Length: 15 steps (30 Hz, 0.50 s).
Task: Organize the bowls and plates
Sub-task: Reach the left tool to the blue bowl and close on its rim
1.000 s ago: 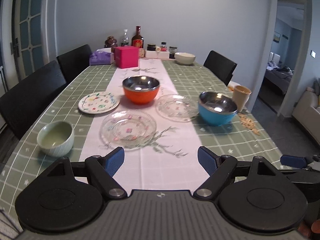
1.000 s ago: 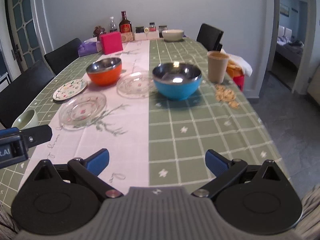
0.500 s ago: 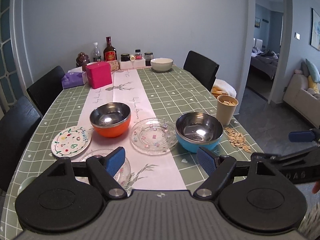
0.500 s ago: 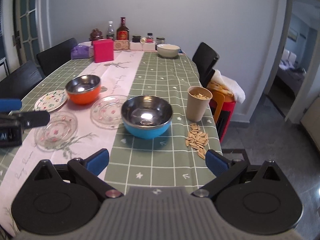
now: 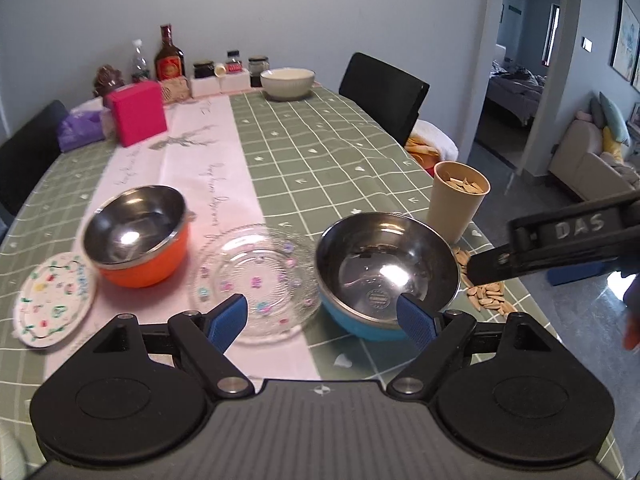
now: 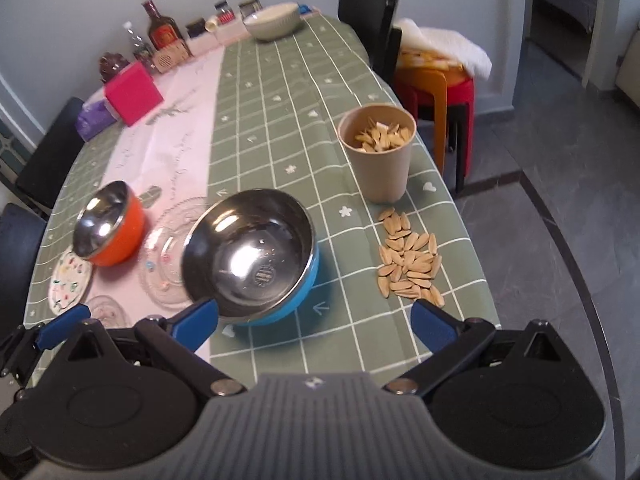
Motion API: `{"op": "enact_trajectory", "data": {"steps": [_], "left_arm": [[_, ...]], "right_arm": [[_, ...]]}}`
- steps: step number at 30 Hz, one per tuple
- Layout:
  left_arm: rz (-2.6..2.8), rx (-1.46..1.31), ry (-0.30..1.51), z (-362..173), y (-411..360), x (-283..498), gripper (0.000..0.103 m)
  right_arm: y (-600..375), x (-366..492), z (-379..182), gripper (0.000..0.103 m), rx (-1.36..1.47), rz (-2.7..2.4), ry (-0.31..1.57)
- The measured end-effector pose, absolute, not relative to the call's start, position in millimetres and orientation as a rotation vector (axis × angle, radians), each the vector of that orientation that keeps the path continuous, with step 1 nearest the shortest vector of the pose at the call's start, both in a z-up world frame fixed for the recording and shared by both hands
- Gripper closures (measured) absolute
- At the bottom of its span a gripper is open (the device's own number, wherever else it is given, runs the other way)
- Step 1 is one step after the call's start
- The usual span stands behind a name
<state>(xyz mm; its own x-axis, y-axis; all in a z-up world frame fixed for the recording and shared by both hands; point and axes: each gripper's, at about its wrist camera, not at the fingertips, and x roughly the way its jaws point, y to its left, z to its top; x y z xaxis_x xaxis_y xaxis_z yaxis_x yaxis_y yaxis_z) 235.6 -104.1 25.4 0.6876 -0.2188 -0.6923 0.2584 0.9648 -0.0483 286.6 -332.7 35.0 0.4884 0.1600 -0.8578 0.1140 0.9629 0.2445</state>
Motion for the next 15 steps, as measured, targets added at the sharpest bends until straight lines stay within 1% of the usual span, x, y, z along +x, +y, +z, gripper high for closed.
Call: {"op": "enact_trajectory", "data": {"steps": [4, 9, 13, 15], "left_arm": [[-0.232, 0.031, 0.797, 15.2, -112.3, 258.0, 0.0], [-0.239, -0.004, 0.822, 2.0, -118.7, 278.5, 0.0], [-0.199, -0.021, 0.914, -13.4, -120.6, 292.8, 0.0], [-0.189, -0.018, 0.926, -21.7, -122.2, 295.8, 0.002]], "right_arm": [[-327.3, 304.1, 18.6, 0.003, 0.249, 0.094, 1.068], [-323.7, 310.8, 19.2, 0.003, 0.139, -0.01, 0.96], [-314.5, 316.4, 14.1, 0.003, 0.044, -0.115, 0.954], [-315.2, 318.6, 9.1, 0.003, 0.039, -0.115, 0.958]]}}
